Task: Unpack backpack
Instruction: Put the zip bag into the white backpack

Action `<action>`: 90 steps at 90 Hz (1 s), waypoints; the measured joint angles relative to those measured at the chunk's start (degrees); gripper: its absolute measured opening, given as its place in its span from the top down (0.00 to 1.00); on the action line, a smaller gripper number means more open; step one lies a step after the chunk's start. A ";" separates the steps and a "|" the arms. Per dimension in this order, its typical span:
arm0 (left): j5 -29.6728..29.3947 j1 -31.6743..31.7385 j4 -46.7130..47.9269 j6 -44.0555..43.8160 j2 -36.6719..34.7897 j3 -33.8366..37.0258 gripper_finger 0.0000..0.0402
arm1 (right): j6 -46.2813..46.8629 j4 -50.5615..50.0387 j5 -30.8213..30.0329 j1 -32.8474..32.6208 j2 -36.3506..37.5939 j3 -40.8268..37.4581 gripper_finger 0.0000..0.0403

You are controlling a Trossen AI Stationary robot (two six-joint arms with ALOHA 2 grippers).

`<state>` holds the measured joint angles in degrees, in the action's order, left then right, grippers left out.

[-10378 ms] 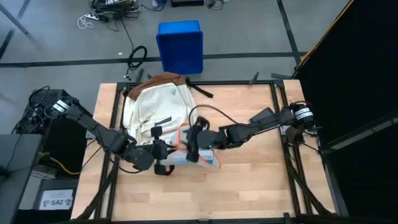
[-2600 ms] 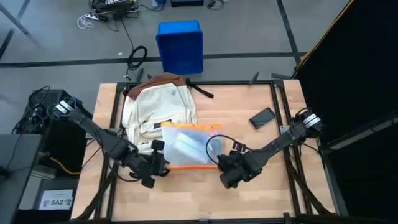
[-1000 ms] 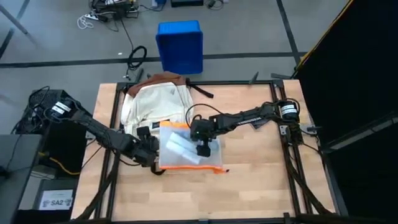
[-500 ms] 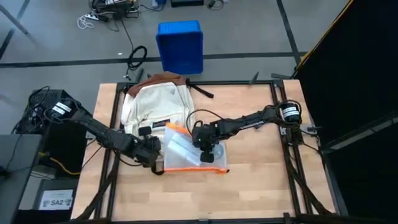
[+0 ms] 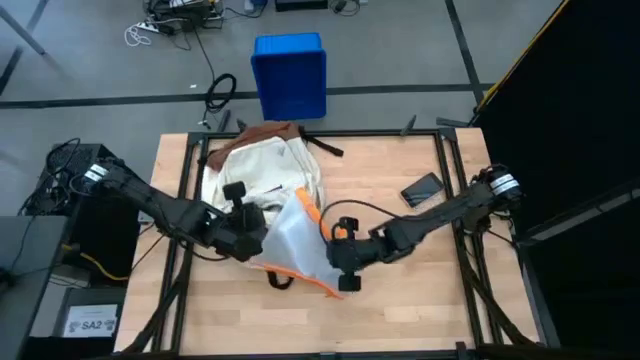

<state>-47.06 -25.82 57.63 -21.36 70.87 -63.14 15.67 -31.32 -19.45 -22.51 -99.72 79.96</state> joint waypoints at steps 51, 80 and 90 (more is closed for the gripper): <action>-8.01 5.90 -3.69 12.36 -0.04 -11.18 1.00 | -2.73 11.04 5.17 1.48 0.43 0.18 1.00; -7.37 6.40 -16.52 24.15 -0.04 -14.50 1.00 | -4.40 13.76 10.63 8.44 0.43 0.29 1.00; -3.36 6.43 -19.22 25.55 -0.04 -14.53 1.00 | -5.28 15.73 10.74 11.00 0.43 0.29 1.00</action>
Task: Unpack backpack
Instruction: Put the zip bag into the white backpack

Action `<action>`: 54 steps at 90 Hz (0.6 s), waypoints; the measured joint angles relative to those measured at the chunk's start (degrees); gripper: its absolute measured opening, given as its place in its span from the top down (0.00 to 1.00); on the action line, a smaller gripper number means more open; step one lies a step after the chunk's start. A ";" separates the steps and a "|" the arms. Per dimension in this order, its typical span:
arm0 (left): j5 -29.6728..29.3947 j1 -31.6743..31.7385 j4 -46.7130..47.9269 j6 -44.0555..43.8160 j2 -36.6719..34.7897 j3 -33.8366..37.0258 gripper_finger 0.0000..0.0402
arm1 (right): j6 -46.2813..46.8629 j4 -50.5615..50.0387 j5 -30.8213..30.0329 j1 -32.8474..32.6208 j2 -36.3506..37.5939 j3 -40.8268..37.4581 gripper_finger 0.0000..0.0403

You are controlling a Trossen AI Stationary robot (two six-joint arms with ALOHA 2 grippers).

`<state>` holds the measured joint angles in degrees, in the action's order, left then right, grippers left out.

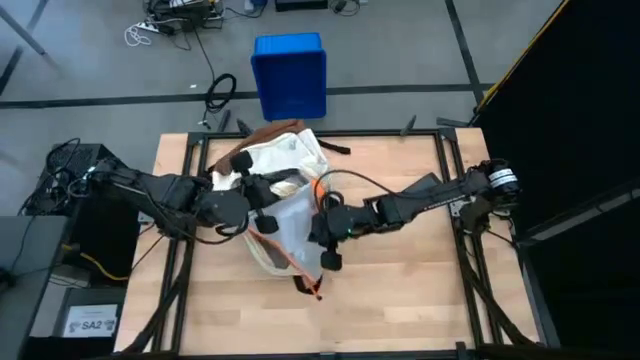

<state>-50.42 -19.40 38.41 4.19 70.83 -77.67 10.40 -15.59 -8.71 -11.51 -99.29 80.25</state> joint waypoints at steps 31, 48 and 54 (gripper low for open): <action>7.97 0.00 -2.69 0.28 0.02 0.00 1.00 | -2.08 13.57 -1.97 9.01 -7.38 0.17 1.00; 8.75 -0.07 -1.51 0.15 0.02 0.00 1.00 | -1.82 13.68 -1.59 11.03 -12.30 0.29 1.00; 8.93 -0.11 -0.42 -0.07 0.02 0.00 1.00 | -1.99 12.61 0.53 11.11 -13.19 0.31 1.00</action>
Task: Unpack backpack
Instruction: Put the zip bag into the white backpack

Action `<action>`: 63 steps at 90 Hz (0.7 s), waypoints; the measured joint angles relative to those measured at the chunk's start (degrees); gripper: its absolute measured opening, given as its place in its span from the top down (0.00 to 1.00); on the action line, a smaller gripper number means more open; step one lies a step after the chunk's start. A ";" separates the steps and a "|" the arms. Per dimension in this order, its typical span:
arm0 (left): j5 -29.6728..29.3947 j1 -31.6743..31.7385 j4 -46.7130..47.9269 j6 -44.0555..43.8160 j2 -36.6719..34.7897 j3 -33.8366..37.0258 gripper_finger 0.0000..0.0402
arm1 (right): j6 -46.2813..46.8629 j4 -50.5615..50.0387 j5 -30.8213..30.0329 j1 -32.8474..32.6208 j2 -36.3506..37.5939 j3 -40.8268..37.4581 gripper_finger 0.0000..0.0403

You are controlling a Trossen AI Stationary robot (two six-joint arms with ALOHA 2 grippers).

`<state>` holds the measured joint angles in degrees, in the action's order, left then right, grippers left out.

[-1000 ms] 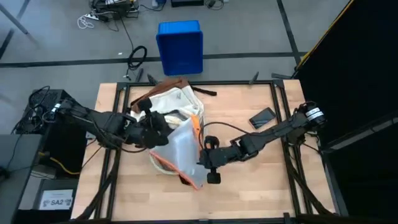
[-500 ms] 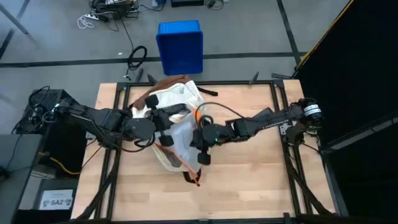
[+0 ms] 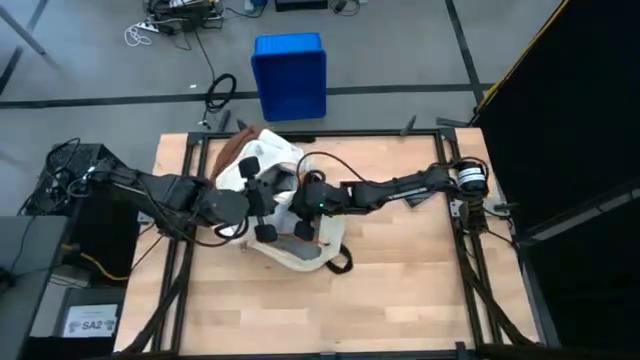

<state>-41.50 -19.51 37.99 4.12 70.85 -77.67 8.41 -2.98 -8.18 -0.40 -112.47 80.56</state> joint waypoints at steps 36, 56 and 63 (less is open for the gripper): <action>1.58 -0.17 14.02 -8.95 -0.09 1.63 1.00 | -2.76 -25.72 -0.86 -6.67 7.34 -0.23 0.68; 1.94 -0.13 12.03 -8.57 -0.07 3.32 1.00 | -4.51 -24.74 -13.24 -12.17 14.07 -0.23 0.44; 1.92 -0.13 8.28 -5.81 -0.07 3.34 1.00 | -7.25 -17.24 -14.40 -12.79 14.67 -0.23 0.41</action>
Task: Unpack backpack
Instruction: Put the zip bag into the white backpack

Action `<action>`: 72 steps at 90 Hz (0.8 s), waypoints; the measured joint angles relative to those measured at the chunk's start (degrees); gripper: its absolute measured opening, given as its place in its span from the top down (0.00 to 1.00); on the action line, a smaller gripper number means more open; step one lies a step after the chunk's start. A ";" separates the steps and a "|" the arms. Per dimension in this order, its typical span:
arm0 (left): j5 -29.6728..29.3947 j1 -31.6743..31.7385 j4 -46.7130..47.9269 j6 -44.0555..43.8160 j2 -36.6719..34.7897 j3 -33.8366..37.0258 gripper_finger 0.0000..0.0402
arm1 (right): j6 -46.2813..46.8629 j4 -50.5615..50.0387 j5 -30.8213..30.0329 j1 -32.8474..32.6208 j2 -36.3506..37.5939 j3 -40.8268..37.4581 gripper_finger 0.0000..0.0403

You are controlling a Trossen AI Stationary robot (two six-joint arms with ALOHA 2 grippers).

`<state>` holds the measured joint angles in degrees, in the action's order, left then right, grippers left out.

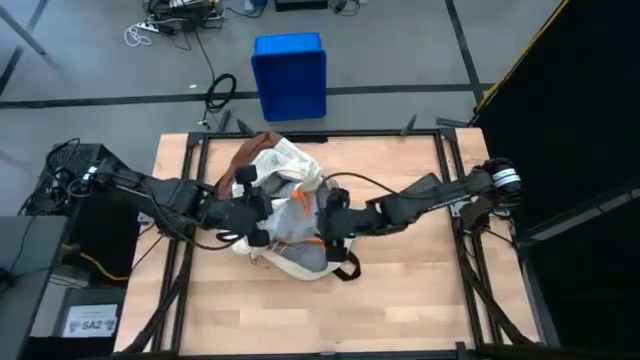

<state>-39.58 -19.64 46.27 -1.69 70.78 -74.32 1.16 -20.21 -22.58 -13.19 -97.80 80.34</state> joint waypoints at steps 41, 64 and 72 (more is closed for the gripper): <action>-0.01 0.15 -12.97 8.30 0.09 -0.48 1.00 | -8.59 19.69 8.73 4.49 -5.23 0.16 0.63; 0.05 -0.33 -13.17 9.24 -0.13 -0.81 1.00 | -4.48 11.35 -4.25 8.93 -7.96 0.24 0.80; 0.09 -0.66 -13.30 9.24 -0.44 -0.83 1.00 | -1.97 7.10 -5.69 10.46 -7.96 0.11 0.84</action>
<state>-39.48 -20.30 32.97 7.55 70.34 -75.16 -0.81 -13.11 -28.27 -2.74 -105.75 80.44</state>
